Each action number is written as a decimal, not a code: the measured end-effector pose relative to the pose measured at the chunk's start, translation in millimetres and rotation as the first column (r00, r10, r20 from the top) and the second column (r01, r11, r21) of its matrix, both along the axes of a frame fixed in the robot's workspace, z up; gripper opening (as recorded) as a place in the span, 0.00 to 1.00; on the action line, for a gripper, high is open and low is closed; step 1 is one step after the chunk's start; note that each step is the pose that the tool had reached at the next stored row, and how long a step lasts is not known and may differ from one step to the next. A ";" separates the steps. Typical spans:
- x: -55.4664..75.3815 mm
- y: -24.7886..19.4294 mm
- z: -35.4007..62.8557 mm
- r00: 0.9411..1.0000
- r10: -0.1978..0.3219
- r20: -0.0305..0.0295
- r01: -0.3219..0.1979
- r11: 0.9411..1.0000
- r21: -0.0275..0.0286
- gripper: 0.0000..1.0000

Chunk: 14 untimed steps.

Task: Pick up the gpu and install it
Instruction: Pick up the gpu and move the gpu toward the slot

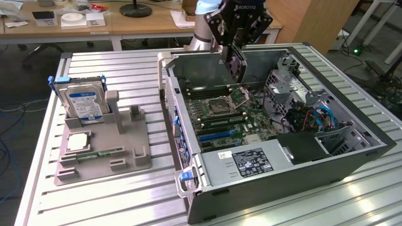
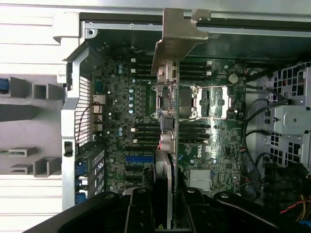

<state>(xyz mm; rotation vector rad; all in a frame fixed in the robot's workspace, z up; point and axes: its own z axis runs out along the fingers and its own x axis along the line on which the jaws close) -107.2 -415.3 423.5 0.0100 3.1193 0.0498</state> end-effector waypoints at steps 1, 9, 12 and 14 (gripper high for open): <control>1.5 0.0 0.0 1.000 0.000 0.000 0.000 1.000 0.000 0.27; 14.0 0.0 0.0 1.000 0.000 0.000 0.000 1.000 0.000 0.27; 18.6 0.0 0.0 1.000 0.000 0.000 0.000 1.000 0.000 0.27; 21.9 0.0 0.0 1.000 0.000 0.000 0.000 1.000 0.000 0.27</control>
